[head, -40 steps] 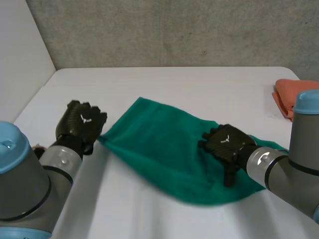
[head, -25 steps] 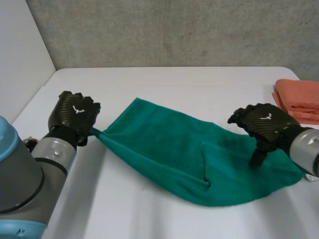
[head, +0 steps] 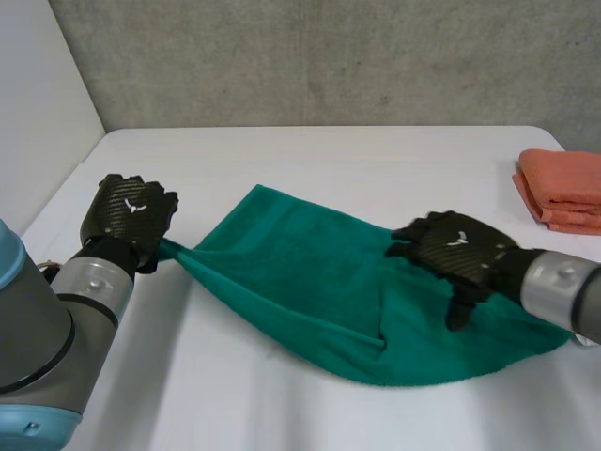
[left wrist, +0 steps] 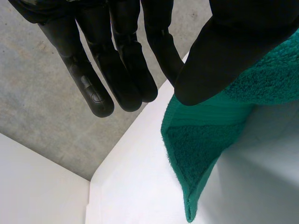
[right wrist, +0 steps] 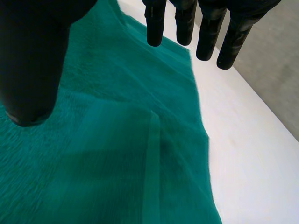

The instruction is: Fold the laundry.

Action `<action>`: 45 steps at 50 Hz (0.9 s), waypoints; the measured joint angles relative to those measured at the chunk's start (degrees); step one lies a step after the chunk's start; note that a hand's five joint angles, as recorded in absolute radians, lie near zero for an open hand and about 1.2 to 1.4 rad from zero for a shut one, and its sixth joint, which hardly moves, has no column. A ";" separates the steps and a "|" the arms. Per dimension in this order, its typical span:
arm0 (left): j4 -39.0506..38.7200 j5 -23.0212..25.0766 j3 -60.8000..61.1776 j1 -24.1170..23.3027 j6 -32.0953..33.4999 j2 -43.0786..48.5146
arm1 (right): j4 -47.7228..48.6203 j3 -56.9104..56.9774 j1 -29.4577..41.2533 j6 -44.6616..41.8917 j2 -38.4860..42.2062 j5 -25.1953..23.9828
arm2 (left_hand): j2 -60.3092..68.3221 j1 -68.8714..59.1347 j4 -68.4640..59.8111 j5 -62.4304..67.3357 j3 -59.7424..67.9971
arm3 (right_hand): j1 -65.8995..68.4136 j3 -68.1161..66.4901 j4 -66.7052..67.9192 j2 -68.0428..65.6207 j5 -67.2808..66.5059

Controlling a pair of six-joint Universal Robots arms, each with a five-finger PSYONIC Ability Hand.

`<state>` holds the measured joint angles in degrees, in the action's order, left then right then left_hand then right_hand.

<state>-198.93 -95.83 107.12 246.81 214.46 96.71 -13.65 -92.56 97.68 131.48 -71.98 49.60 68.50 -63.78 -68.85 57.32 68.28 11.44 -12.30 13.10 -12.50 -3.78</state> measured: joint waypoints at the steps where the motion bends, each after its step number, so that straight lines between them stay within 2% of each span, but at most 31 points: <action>1: 0.05 -0.02 0.02 0.07 0.00 -0.01 | -0.23 1.51 1.12 -0.52 1.53 0.08 | 0.00 0.00 0.00 0.00 0.00 | 0.02 0.00 0.06 0.00 -0.02; 8: 0.24 -0.12 0.03 0.41 0.06 -0.13 | -3.01 9.10 6.68 -6.35 9.75 1.52 | 0.00 0.00 0.00 0.00 0.00 | 0.56 -2.88 1.37 -1.93 -1.30; 16: 0.30 -0.15 0.06 0.49 0.04 -0.19 | -7.01 16.77 10.28 -17.11 19.17 9.34 | 0.00 0.00 -0.01 0.00 0.00 | 9.23 -11.98 10.96 -11.00 -9.44; 21: 0.29 -0.15 0.04 0.54 0.03 -0.20 | -6.65 18.19 10.60 -18.62 21.09 11.14 | 0.00 0.00 -0.01 0.00 0.00 | 14.53 -17.82 17.00 -17.51 -15.11; 22: 0.29 -0.15 0.03 0.57 0.03 -0.22 | -6.30 18.59 10.63 -18.84 21.59 11.48 | 0.00 0.00 -0.01 0.00 0.00 | 18.90 -24.09 23.25 -24.01 -21.26; 24: 0.29 -0.15 0.00 0.61 0.04 -0.24 | -5.97 18.79 10.63 -18.87 21.89 11.65 | 0.00 0.00 -0.01 0.00 0.00 | 20.92 -27.67 26.79 -28.32 -24.82; 26: 0.29 -0.15 -0.03 0.65 0.05 -0.26 | -5.53 18.91 10.57 -18.75 22.10 11.73 | 0.00 0.00 -0.01 0.01 0.00 | 33.29 -46.98 46.30 -47.06 -44.52; 27: 0.28 -0.15 -0.04 0.66 0.05 -0.28 | -5.46 18.93 10.56 -18.71 22.10 11.72 | 0.00 0.00 -0.01 0.00 0.00 | 33.29 -46.98 46.30 -47.06 -44.52; 28: 0.29 -0.16 -0.05 0.67 0.06 -0.32 | -5.06 19.00 10.48 -18.43 21.96 11.70 | 0.00 0.00 -0.01 0.00 0.00 | 41.02 -53.56 53.04 -53.22 -50.97; 35: 0.36 -0.38 -0.41 0.71 0.09 -2.33 | -2.23 18.96 9.67 -14.65 17.62 11.91 | 0.00 0.00 -0.01 0.00 0.00 | 44.27 -55.33 54.85 -54.34 -53.02; 41: 0.40 -0.54 -2.03 1.14 0.16 -7.71 | -1.27 19.04 7.64 -8.01 7.69 12.45 | 0.00 0.00 -0.01 0.00 0.00 | 44.27 -55.33 54.93 -54.34 -53.02; 42: 0.43 -0.54 -2.83 1.36 0.19 -9.88 | -1.33 19.19 6.87 -5.66 3.98 12.63 | 0.00 0.00 -0.01 0.00 0.00 | 44.27 -55.33 54.93 -54.34 -53.02; 44: 0.47 -0.54 -3.14 1.44 0.20 -10.74 | -1.39 19.27 6.50 -4.67 2.33 12.70 | 0.00 0.00 -0.01 0.00 0.00 | 44.27 -55.33 54.93 -54.34 -53.02; 45: 0.72 -0.54 -4.19 1.61 0.24 -13.36 | -1.87 19.46 5.34 -2.36 -2.02 12.89 | 0.00 0.00 -0.01 0.00 0.00 | 44.27 -55.33 54.93 -54.34 -53.02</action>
<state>-198.21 -96.37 102.93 248.42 214.70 83.35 -15.52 -73.10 103.02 129.12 -74.00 62.49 68.50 -63.78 -68.87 57.33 68.28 55.71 -67.63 68.03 -66.84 -56.81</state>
